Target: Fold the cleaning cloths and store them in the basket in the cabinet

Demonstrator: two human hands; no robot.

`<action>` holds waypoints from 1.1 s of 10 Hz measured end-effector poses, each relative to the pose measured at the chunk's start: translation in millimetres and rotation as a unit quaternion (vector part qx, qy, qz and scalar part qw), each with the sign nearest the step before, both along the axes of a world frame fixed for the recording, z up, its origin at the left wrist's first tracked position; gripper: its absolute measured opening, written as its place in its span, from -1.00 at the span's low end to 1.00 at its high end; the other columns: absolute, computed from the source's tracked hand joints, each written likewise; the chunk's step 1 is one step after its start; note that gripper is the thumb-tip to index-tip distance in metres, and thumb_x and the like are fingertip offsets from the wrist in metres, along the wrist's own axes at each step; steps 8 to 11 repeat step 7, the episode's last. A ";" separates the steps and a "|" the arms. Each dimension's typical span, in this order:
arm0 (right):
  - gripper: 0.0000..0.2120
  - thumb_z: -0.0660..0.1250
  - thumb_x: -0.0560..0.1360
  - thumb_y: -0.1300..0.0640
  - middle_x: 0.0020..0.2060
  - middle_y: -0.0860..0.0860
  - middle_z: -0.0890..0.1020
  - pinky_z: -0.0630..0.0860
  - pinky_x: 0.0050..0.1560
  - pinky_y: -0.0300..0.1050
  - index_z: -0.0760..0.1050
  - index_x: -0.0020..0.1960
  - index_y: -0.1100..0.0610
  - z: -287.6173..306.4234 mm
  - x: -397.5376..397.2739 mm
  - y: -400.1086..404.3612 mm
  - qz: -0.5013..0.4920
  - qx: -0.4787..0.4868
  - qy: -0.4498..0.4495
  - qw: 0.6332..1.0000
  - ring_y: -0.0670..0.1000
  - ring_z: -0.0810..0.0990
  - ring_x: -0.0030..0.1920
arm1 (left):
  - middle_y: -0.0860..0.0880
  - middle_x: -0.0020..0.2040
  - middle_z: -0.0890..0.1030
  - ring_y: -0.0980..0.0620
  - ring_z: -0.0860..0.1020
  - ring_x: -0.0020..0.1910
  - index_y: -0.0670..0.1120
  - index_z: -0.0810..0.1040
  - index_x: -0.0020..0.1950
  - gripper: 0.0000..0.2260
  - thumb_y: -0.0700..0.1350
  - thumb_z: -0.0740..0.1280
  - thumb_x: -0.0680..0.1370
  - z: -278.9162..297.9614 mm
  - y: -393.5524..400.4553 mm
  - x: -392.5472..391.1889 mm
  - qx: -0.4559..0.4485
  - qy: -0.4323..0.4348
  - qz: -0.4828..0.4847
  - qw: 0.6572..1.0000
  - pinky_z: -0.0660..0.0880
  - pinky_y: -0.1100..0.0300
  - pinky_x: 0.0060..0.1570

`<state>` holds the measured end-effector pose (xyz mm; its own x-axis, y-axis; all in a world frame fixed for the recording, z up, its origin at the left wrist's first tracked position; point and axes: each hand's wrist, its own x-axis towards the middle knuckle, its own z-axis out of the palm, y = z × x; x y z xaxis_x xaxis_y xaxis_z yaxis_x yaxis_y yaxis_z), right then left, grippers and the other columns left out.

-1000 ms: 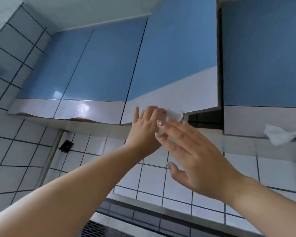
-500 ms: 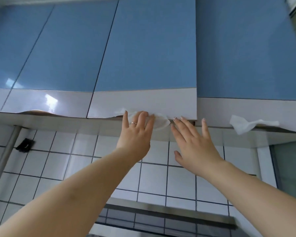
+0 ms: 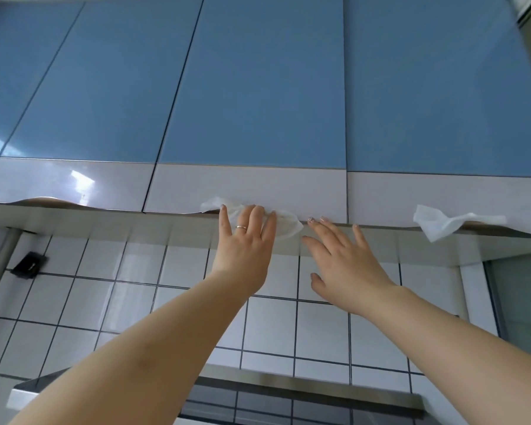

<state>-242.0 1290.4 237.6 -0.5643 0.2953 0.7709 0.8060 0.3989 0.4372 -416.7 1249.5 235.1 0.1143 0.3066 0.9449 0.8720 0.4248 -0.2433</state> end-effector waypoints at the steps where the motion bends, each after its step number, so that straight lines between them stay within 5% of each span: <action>1: -0.40 0.11 0.55 -0.02 0.53 -0.01 -0.20 -0.20 0.46 0.22 -0.01 0.52 0.03 -0.9 1.5 3.8 -0.001 0.010 0.001 1.000 -0.02 -0.27 0.52 | -0.13 0.45 0.04 -0.13 -0.02 0.50 -0.10 -0.13 0.51 -0.29 -0.15 0.22 0.48 -0.2 2.8 -0.9 0.004 0.003 -0.004 1.000 -0.20 -0.30 0.39; 4: -0.42 0.12 0.54 0.00 0.54 -0.02 -0.15 -0.04 0.48 0.19 0.03 0.51 0.03 0.0 -3.1 9.8 0.017 0.001 0.017 1.000 -0.02 -0.22 0.53 | -0.12 0.45 0.01 -0.10 -0.06 0.51 -0.10 -0.13 0.51 -0.31 -0.18 0.19 0.48 -0.6 8.8 -4.5 0.007 0.002 -0.008 1.000 -0.20 -0.30 0.39; 6: -0.41 0.12 0.54 -0.02 0.54 -0.02 -0.06 -0.06 0.49 0.14 0.01 0.52 0.03 1.9 0.0 7.2 0.038 0.002 0.023 0.999 -0.02 -0.15 0.53 | -0.08 0.51 -0.01 -0.06 -0.15 0.53 -0.05 -0.11 0.54 -0.29 -0.11 0.23 0.50 2.2 2.7 -4.7 -0.013 -0.030 -0.063 0.997 -0.25 -0.28 0.39; 7: -0.40 0.14 0.55 -0.02 0.54 -0.02 -0.02 -0.09 0.50 0.14 0.01 0.52 0.02 2.1 -0.1 2.0 0.045 0.017 0.019 0.999 -0.01 -0.12 0.53 | -0.04 0.55 -0.18 -0.06 -0.29 0.52 -0.03 -0.26 0.53 -0.23 -0.02 0.24 0.54 -5.5 -3.1 -4.3 -0.037 -0.040 -0.079 0.995 -0.27 -0.26 0.41; 11: -0.40 0.14 0.55 -0.02 0.54 -0.02 -0.02 -0.09 0.50 0.14 0.01 0.52 0.02 2.1 -0.1 2.0 0.045 0.017 0.019 0.999 -0.01 -0.12 0.53 | -0.04 0.55 -0.18 -0.06 -0.29 0.52 -0.03 -0.26 0.53 -0.23 -0.02 0.24 0.54 -5.5 -3.1 -4.3 -0.037 -0.040 -0.079 0.995 -0.27 -0.26 0.41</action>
